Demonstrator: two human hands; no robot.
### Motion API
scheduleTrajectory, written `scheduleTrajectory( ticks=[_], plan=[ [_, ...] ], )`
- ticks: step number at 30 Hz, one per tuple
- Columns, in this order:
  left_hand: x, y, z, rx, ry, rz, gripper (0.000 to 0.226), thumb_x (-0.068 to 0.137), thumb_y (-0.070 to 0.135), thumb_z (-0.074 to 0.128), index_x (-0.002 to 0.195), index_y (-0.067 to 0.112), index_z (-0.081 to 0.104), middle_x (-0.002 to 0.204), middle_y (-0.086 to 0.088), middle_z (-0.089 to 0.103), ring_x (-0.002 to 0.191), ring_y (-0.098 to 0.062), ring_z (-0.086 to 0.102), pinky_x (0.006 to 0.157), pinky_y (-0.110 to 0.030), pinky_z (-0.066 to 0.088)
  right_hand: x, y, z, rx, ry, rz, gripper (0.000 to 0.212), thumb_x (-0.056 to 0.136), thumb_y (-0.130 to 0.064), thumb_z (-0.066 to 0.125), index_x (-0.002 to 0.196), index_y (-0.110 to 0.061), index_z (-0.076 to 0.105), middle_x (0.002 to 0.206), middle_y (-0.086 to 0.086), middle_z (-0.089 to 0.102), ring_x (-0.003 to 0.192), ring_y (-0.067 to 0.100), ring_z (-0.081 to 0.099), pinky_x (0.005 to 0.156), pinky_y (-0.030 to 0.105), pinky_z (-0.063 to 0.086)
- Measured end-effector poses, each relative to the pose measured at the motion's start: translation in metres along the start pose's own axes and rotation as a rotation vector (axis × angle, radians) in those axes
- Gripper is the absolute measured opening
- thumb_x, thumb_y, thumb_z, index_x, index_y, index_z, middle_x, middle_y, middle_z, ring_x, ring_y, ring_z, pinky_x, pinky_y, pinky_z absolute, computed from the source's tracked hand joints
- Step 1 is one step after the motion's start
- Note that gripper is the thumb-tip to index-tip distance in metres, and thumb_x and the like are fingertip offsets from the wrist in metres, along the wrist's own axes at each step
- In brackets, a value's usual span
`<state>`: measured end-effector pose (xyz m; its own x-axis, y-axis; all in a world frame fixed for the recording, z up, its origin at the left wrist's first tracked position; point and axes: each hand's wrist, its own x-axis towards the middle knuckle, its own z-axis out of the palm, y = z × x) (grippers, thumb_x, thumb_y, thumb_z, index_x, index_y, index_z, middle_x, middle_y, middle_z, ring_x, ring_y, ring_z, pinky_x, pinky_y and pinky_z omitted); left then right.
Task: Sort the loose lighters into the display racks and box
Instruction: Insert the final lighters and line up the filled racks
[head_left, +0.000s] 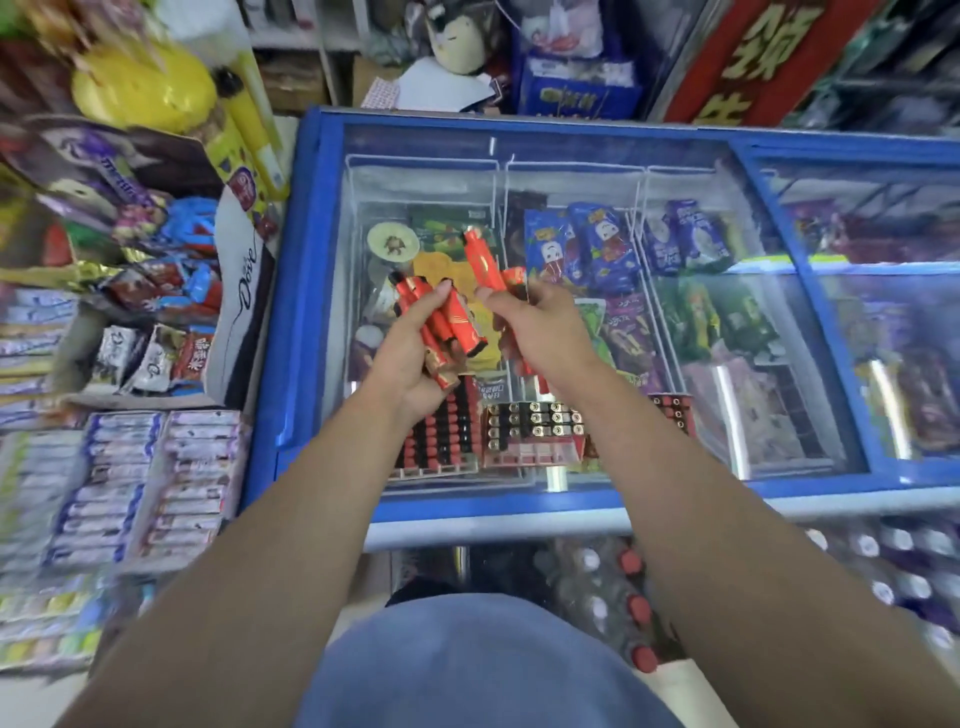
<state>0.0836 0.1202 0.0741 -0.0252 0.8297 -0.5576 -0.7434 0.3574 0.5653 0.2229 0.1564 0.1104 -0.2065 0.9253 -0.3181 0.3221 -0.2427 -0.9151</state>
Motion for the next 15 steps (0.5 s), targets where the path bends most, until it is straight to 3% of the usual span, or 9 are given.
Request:
scheduleTrajectory(
  ticks=[5, 10, 13, 15],
  plan=[
    [-0.036, -0.023, -0.003, 0.110, 0.104, 0.031, 0.011, 0.091, 0.025, 0.074, 0.092, 0.014, 0.073, 0.078, -0.003, 0.074, 0.055, -0.010, 0.064, 0.044, -0.018, 0.048, -0.048, 0.019, -0.016, -0.119, -0.143, -0.037, 0.014, 0.094, -0.033, 0.071, 0.092, -0.020, 0.067, 0.056, 0.001, 0.057, 0.040, 0.010, 0.049, 0.044, 0.028, 0.042],
    [-0.066, -0.052, -0.005, 0.140, 0.155, 0.031, 0.015, 0.086, 0.023, 0.078, 0.072, 0.018, 0.081, 0.075, -0.002, 0.072, 0.050, -0.010, 0.060, 0.039, -0.018, 0.045, -0.075, 0.039, -0.023, -0.015, -0.187, 0.031, 0.048, 0.088, -0.060, 0.069, 0.097, -0.014, 0.071, 0.063, 0.011, 0.058, 0.047, 0.019, 0.053, 0.044, 0.028, 0.042],
    [-0.077, -0.067, -0.005, 0.168, 0.173, 0.031, 0.008, 0.080, 0.026, 0.083, 0.080, 0.018, 0.083, 0.082, -0.003, 0.074, 0.054, -0.012, 0.061, 0.039, -0.019, 0.046, -0.084, 0.049, -0.022, 0.111, -0.182, 0.116, 0.047, 0.090, -0.056, 0.070, 0.101, -0.010, 0.074, 0.077, 0.024, 0.066, 0.049, 0.021, 0.053, 0.041, 0.025, 0.040],
    [-0.082, -0.073, -0.006, 0.197, 0.192, 0.032, 0.016, 0.077, 0.026, 0.086, 0.088, 0.015, 0.081, 0.083, -0.005, 0.074, 0.054, -0.014, 0.062, 0.040, -0.021, 0.046, -0.090, 0.053, -0.024, 0.154, -0.182, 0.171, 0.042, 0.092, -0.048, 0.071, 0.102, -0.007, 0.073, 0.085, 0.029, 0.068, 0.047, 0.019, 0.051, 0.039, 0.024, 0.038]
  ],
)
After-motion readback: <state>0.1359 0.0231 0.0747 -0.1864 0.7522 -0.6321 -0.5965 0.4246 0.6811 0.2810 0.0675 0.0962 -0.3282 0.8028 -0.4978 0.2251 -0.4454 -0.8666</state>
